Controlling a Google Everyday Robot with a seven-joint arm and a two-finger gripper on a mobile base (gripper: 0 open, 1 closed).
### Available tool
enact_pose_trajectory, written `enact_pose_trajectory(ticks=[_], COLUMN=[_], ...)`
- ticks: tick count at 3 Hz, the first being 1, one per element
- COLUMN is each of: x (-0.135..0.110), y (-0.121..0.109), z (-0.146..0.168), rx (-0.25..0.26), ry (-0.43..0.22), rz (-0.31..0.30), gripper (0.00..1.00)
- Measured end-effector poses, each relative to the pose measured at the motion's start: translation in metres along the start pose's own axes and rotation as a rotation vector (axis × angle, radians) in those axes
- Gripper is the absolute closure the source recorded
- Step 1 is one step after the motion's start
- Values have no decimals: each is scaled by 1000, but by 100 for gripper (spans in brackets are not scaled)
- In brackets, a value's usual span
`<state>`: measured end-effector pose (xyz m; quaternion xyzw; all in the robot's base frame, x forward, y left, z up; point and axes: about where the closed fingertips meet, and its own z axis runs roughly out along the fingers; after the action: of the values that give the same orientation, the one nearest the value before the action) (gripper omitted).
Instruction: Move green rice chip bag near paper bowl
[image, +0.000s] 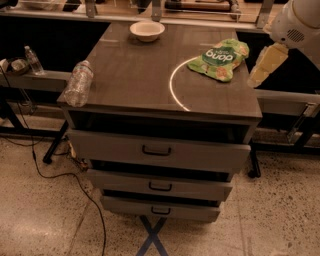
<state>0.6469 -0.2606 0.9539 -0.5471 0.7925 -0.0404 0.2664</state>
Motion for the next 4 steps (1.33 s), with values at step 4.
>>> enact_pose_trajectory(ticks=[4], x=[-22], y=[-85], z=[100], rx=[216], ry=[-180], rz=[400], gripper=[0])
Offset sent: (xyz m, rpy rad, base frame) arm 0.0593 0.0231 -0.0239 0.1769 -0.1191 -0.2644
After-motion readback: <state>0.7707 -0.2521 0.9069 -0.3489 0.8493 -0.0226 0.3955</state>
